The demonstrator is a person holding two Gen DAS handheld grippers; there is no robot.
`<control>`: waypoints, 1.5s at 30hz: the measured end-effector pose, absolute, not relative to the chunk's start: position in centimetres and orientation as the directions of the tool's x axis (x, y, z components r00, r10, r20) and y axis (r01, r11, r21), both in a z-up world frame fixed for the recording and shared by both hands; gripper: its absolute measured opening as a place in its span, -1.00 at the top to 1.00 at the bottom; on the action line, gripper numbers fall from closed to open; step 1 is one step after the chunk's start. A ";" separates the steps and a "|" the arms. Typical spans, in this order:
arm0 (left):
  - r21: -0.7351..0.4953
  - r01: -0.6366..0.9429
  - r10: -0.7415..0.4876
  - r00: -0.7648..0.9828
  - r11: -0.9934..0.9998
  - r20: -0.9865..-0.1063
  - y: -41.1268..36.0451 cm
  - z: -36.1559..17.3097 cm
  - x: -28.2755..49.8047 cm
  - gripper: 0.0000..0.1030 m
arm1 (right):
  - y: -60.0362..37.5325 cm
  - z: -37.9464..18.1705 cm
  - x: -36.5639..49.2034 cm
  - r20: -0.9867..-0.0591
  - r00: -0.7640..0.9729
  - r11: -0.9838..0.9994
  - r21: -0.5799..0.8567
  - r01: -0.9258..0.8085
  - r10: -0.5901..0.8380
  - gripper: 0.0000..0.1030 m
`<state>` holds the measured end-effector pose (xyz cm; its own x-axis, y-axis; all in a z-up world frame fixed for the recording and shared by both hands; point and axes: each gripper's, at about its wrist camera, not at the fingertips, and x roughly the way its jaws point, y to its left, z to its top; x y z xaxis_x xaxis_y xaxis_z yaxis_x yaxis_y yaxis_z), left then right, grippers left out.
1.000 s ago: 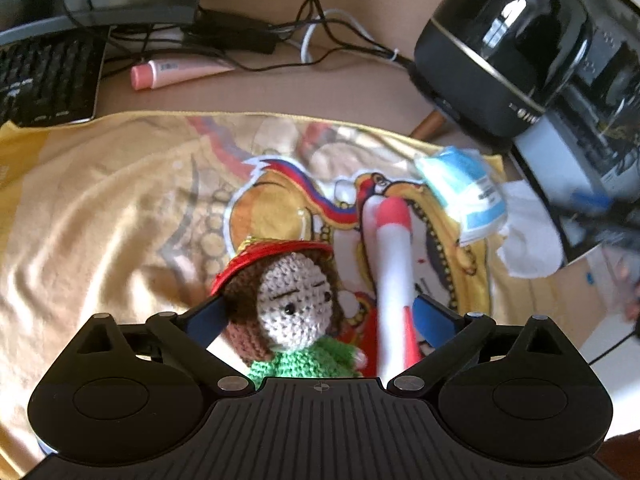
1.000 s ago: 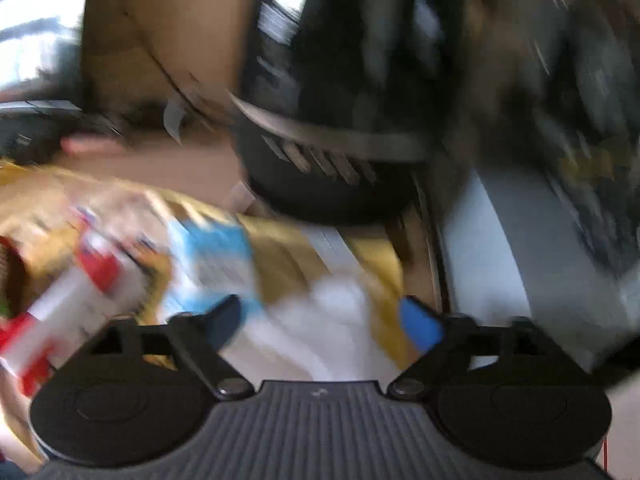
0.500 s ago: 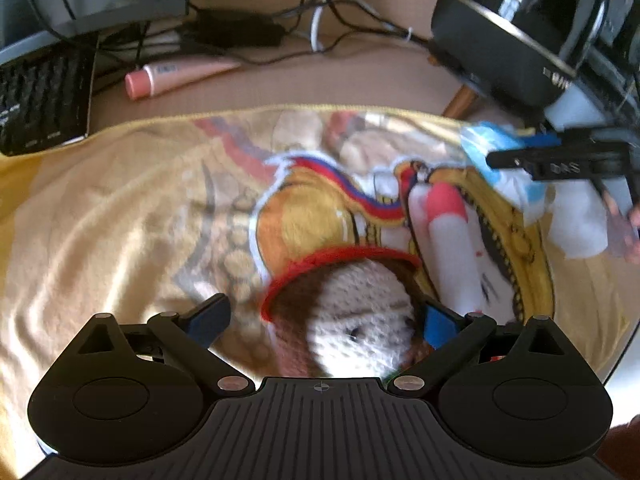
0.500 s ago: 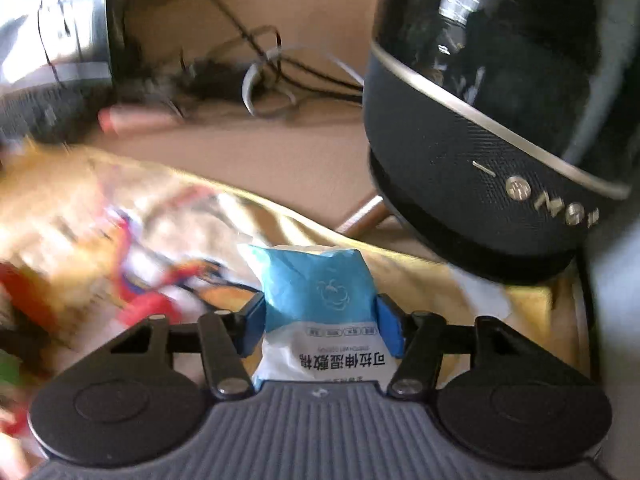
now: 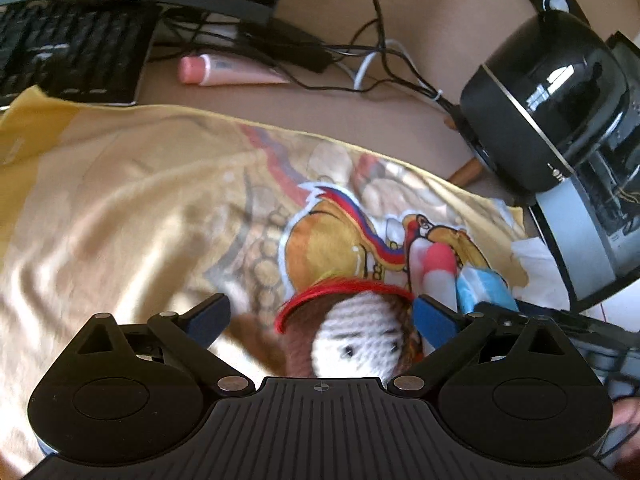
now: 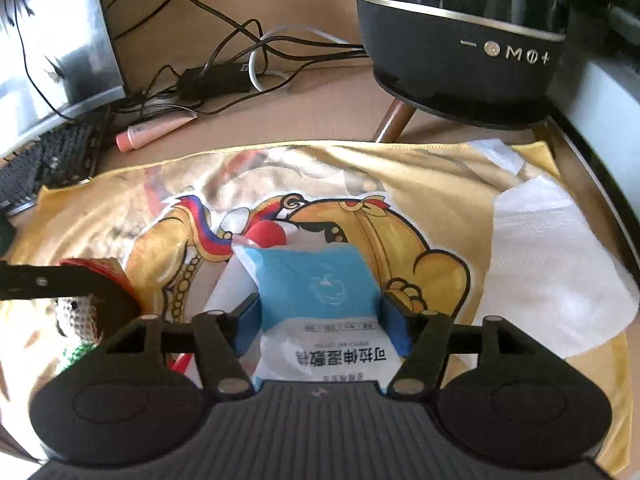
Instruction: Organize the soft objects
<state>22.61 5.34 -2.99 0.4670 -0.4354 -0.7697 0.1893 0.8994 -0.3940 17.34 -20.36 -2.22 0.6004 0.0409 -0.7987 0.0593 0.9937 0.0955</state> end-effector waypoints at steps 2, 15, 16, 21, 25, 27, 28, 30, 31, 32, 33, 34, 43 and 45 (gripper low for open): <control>-0.345 0.198 -0.397 0.493 0.918 -0.774 5.1 -2.3 21.4 -0.95 | -20.2 -1.7 16.3 -0.777 0.628 0.995 0.084 0.061 0.027 -0.62; -0.236 0.092 -0.235 0.673 0.967 -0.701 -0.4 -1.2 6.0 -0.99 | -22.6 -1.2 1.3 -0.525 0.851 0.996 0.062 0.056 -0.015 -0.99; -0.201 0.091 -0.206 0.700 0.975 -0.684 -1.0 -1.3 4.6 -1.00 | -22.7 -1.6 -0.1 -0.513 0.858 0.994 0.073 0.076 -0.028 -0.99; -0.281 0.057 -0.235 0.716 0.958 -0.658 -2.0 -1.5 -0.9 -1.00 | -24.0 -0.6 -5.1 -0.466 0.883 0.979 0.201 0.037 0.062 -0.99; -0.282 0.072 -0.235 0.764 0.957 -0.601 -1.9 0.6 -1.9 -1.00 | -24.3 0.9 -6.2 -0.380 0.925 0.983 0.175 0.064 0.008 -1.00; -0.227 0.095 -0.213 0.785 0.969 -0.582 -2.6 1.0 -2.3 -1.00 | -24.0 0.6 -5.3 -0.413 0.910 0.983 0.177 0.044 0.034 -1.00; -0.203 0.095 -0.200 0.781 0.974 -0.591 -2.7 0.9 -2.1 -1.00 | -23.7 0.5 -4.9 -0.435 0.900 0.984 0.171 0.045 0.035 -1.00; -0.189 0.070 -0.173 0.769 0.980 -0.615 -2.4 0.8 -1.9 -1.00 | -23.3 0.2 -4.4 -0.470 0.882 0.985 0.161 0.056 0.026 -1.00; -0.191 0.050 -0.160 0.769 0.980 -0.620 -2.0 0.9 -1.9 -1.00 | -23.2 0.2 -4.3 -0.473 0.881 0.985 0.162 0.067 0.018 -1.00; -0.191 0.030 -0.144 0.770 0.981 -0.622 -1.6 1.0 -1.9 -1.00 | -23.2 0.2 -4.3 -0.473 0.881 0.983 0.164 0.077 0.010 -1.00; -0.184 0.016 -0.130 0.769 0.983 -0.626 -1.4 1.1 -1.8 -1.00 | -23.0 0.2 -4.4 -0.471 0.882 0.983 0.165 0.084 0.004 -1.00; -0.173 0.011 -0.120 0.767 0.985 -0.631 -1.3 1.1 -1.7 -1.00 | -22.9 0.2 -4.5 -0.469 0.883 0.982 0.166 0.090 -0.002 -1.00; -0.104 0.060 -0.113 0.764 0.993 -0.635 -2.0 1.3 -0.7 -1.00 | -21.6 0.0 -4.0 -0.471 0.882 0.986 0.144 0.084 -0.006 -1.00; -0.075 0.062 -0.096 0.764 0.995 -0.638 -2.2 1.2 -0.6 -1.00 | -21.5 -0.1 -3.9 -0.476 0.880 0.987 0.139 0.085 -0.008 -1.00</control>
<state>-0.64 -2.16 1.16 0.7642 -0.0957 -0.6379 0.0622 0.9953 -0.0748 -3.90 -21.49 -0.07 0.8796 -0.0084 -0.4757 0.0847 0.9866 0.1393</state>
